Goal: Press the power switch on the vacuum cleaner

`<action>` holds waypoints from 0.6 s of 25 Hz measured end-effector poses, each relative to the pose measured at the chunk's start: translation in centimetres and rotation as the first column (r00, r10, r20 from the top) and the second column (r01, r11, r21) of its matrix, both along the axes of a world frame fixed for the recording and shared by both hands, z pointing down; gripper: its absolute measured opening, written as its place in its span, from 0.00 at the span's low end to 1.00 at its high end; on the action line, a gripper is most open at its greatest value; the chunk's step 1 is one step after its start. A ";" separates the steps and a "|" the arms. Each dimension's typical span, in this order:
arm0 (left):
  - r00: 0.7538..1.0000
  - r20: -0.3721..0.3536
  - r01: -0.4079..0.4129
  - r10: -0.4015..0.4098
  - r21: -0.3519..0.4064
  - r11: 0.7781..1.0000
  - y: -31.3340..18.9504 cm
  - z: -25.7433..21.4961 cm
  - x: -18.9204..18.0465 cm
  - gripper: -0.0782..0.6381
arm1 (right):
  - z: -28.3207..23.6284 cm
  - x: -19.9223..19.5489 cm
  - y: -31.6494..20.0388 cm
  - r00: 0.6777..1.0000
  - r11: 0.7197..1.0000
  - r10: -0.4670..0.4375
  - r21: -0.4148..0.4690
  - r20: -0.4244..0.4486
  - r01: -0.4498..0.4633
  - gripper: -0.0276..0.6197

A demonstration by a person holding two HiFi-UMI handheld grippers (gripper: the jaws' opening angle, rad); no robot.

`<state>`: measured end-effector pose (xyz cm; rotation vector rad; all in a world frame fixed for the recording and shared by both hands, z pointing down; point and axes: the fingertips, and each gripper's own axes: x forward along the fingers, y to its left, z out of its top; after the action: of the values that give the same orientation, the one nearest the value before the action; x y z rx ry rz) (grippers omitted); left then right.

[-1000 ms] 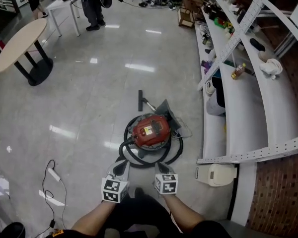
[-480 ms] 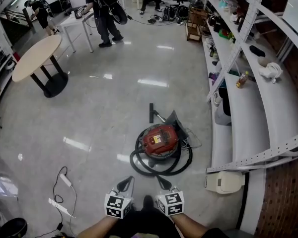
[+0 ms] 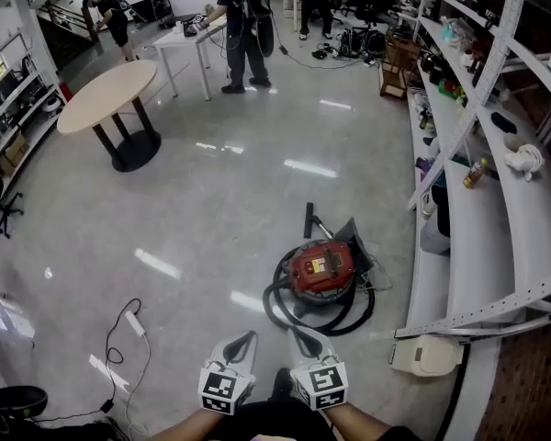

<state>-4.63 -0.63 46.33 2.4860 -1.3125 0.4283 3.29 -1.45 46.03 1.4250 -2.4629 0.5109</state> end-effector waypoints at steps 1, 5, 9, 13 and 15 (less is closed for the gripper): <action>1.000 0.000 0.010 -0.010 0.003 1.000 0.5 0.0 -0.7 0.13 | 0.2 -0.8 0.6 1.000 1.000 -0.020 -0.004 -0.009 0.020 0.03; 0.999 0.008 0.045 -0.045 0.011 0.999 3.3 0.3 -3.8 0.13 | 0.5 -4.4 3.4 0.996 0.997 -0.080 -0.018 -0.033 0.080 0.03; 0.997 0.001 0.078 -0.078 0.003 0.997 6.8 0.7 -7.1 0.13 | -0.3 -6.9 5.9 0.997 0.997 -0.073 0.005 -0.036 0.073 0.03; 0.996 -0.035 0.077 -0.076 0.029 0.997 9.3 -0.3 -8.9 0.13 | -1.1 -8.2 8.6 0.998 0.999 -0.036 0.027 -0.042 0.038 0.03; 0.997 -0.055 0.064 -0.061 0.042 0.997 10.8 -0.8 -9.5 0.13 | -1.0 -8.8 10.6 0.999 1.000 -0.019 0.023 -0.048 0.020 0.03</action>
<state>-14.17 10.12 45.54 2.4658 -1.3882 0.3192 -5.48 9.18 45.00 1.4040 -2.4506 0.4394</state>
